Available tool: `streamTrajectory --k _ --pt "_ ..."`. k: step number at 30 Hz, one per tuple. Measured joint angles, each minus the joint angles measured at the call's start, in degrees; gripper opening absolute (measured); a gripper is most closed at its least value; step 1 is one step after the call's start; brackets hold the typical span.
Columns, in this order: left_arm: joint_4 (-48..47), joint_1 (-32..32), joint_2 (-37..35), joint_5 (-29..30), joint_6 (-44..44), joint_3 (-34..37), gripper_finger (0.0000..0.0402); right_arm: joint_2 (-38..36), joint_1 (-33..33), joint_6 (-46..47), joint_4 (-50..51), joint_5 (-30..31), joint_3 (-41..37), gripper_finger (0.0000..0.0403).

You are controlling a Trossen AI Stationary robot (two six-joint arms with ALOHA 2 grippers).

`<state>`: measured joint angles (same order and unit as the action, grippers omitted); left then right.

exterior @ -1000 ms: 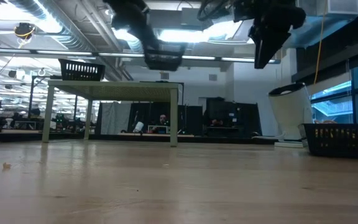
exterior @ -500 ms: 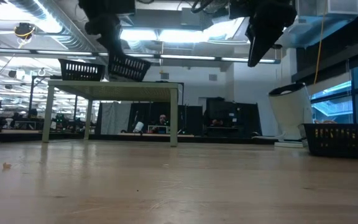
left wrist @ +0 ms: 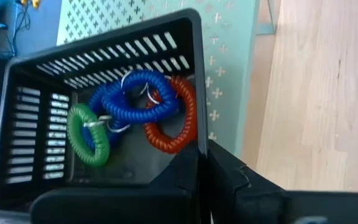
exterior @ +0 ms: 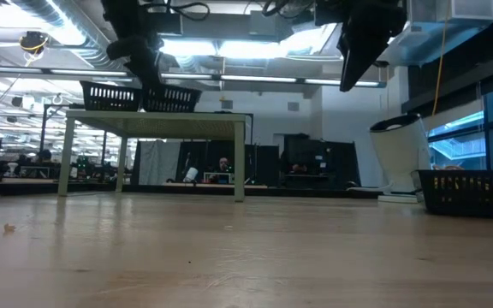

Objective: Pick & Place Office Desk Supplies
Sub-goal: Put the top black bin on the shelf, then put the black bin on the shelf

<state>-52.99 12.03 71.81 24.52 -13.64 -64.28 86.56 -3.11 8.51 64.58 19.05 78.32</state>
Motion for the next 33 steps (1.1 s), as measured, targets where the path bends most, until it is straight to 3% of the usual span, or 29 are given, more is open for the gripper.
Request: streamTrajectory --k 8,15,22,33 --pt "-0.1 0.9 0.0 0.0 0.8 0.1 0.0038 0.0 0.0 0.0 -0.4 0.0 0.0 0.0169" --pt "-0.1 0.7 0.0 5.5 -0.1 0.1 0.0074 0.0 0.0 0.0 -0.3 0.0 0.0 0.0169" --pt "-0.3 -1.0 0.1 6.0 -0.1 -1.1 0.0095 0.0 0.0 0.5 0.2 -0.7 0.0 0.0169" --pt "-1.1 -6.3 0.1 6.0 6.0 -2.2 0.0095 0.0 -2.2 15.2 7.9 -4.9 -0.1 0.0169"
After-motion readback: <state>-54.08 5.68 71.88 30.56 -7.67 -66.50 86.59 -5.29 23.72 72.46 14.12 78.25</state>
